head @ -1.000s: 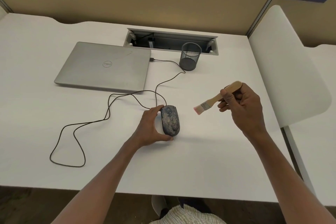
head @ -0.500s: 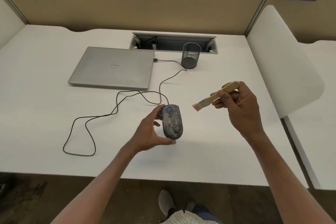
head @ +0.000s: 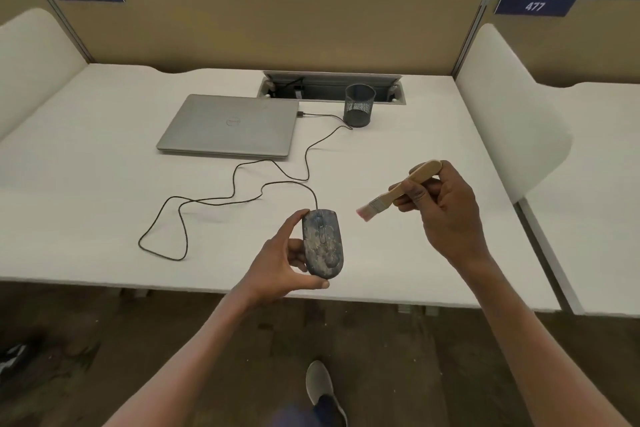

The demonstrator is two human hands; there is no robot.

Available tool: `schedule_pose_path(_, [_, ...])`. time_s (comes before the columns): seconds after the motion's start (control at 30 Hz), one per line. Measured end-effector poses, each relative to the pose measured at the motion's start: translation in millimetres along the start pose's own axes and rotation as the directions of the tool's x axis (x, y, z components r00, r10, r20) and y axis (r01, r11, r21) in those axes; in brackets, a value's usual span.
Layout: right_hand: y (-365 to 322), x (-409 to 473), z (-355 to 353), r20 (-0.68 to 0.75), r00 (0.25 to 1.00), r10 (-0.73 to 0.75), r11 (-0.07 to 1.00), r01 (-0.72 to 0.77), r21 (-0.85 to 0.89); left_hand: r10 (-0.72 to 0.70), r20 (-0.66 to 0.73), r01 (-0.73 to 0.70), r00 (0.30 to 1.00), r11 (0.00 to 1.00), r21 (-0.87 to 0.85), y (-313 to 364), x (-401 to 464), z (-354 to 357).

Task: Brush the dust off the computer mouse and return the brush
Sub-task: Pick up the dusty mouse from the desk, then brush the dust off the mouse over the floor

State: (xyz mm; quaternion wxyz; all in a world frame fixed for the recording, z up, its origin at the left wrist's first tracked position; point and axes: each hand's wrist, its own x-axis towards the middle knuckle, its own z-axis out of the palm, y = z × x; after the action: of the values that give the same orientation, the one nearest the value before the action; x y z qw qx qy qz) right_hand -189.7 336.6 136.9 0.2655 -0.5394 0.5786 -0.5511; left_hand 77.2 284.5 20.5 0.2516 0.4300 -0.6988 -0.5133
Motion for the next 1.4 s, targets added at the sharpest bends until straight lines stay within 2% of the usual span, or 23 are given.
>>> schedule_pose_path(0.37, [-24.6, -72.3, 20.3, 0.045, 0.997, 0.068, 0.997, -0.069, 0.027, -0.098, 0.114, 0.1, 0.989, 0.995, -0.013, 3.1, -100.2, 3.8])
schedule_pose_path(0.6, [-25.0, -112.7, 53.5, 0.024, 0.986, 0.165, 0.985, -0.164, -0.048, -0.153, 0.197, 0.155, 0.968, 0.988, 0.008, -21.7, -143.7, -4.7])
schedule_pose_path(0.87, [-19.9, -173.2, 92.4, -0.032, 0.966, 0.255, 0.953, -0.257, -0.158, -0.154, 0.316, 0.161, 0.936, 0.987, 0.002, -50.5, -170.9, -18.3])
schedule_pose_path(1.03, [-16.2, -205.8, 106.7, -0.078, 0.968, 0.24, 0.926, -0.252, -0.283, -0.136, 0.38, 0.136, 0.915, 0.99, 0.027, -61.8, -184.3, -14.4])
schedule_pose_path(1.4, [-21.3, -223.5, 113.3, -0.073, 0.975, 0.212, 0.926, -0.224, -0.305, -0.108, 0.376, 0.11, 0.92, 0.994, 0.016, -64.8, -201.0, -11.4])
